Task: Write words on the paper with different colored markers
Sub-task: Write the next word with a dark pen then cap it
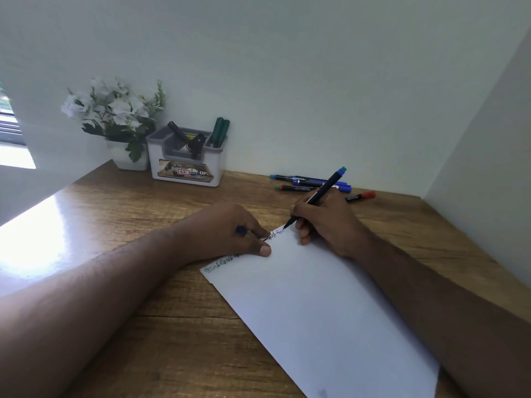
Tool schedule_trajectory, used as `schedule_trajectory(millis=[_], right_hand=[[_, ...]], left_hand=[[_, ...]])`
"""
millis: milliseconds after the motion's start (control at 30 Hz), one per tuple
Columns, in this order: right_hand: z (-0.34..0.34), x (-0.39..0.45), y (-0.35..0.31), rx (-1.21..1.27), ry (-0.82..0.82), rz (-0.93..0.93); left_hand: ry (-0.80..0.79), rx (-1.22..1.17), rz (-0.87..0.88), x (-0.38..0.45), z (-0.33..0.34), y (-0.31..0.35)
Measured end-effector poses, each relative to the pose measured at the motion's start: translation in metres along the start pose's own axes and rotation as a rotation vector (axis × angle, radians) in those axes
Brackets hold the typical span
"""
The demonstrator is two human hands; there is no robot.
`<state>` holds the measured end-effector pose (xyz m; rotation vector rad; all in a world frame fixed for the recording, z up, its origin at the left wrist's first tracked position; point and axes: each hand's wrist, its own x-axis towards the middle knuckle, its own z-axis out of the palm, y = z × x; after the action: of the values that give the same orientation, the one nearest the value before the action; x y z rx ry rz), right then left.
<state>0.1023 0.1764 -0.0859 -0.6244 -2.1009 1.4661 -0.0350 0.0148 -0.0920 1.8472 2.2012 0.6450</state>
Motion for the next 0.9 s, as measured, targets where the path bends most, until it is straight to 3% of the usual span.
schedule_trajectory(millis=[733,900], right_hand=[[-0.0004,0.0031,0.0005,-0.008,0.039,0.041],[0.0006,-0.0012,-0.0006,-0.031,-0.042,-0.016]], left_hand=[[-0.013,0.021,-0.021,-0.0008,-0.0018,0.0033],[-0.018,0.018,-0.026,-0.0011,-0.0018,0.0039]])
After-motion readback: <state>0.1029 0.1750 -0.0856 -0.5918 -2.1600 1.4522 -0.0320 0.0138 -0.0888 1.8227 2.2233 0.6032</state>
